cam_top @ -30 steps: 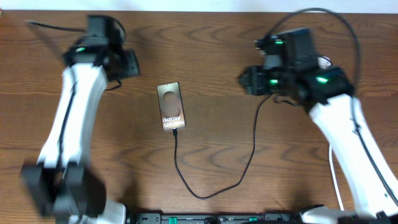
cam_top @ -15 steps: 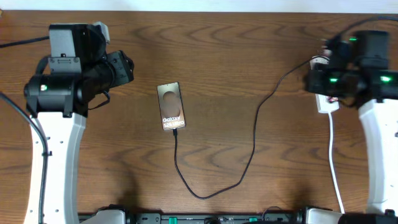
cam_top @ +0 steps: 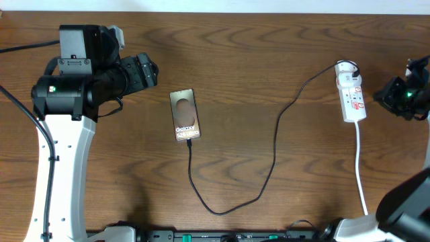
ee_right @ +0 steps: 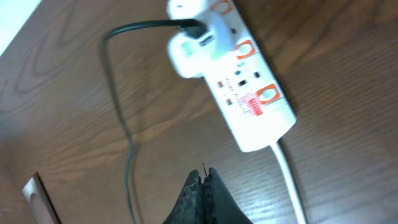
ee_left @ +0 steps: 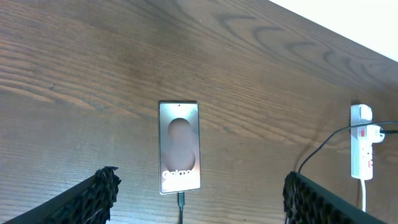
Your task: Plug charger to phone and switch on socket
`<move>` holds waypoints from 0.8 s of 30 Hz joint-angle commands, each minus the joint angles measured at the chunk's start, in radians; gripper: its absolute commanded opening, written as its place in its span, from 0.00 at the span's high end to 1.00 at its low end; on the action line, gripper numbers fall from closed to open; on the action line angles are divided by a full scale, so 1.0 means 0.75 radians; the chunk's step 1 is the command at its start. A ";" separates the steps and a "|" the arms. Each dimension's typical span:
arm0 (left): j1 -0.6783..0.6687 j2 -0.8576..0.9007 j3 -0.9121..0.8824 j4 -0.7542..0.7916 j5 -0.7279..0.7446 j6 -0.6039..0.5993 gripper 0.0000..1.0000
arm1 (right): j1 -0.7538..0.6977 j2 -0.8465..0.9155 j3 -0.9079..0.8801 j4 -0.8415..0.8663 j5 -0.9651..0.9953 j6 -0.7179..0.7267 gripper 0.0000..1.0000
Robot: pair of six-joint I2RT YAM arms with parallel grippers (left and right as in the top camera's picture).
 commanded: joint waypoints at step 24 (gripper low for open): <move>-0.003 0.004 -0.009 -0.013 0.014 0.002 0.09 | -0.007 0.501 -0.013 0.517 -0.094 0.099 0.99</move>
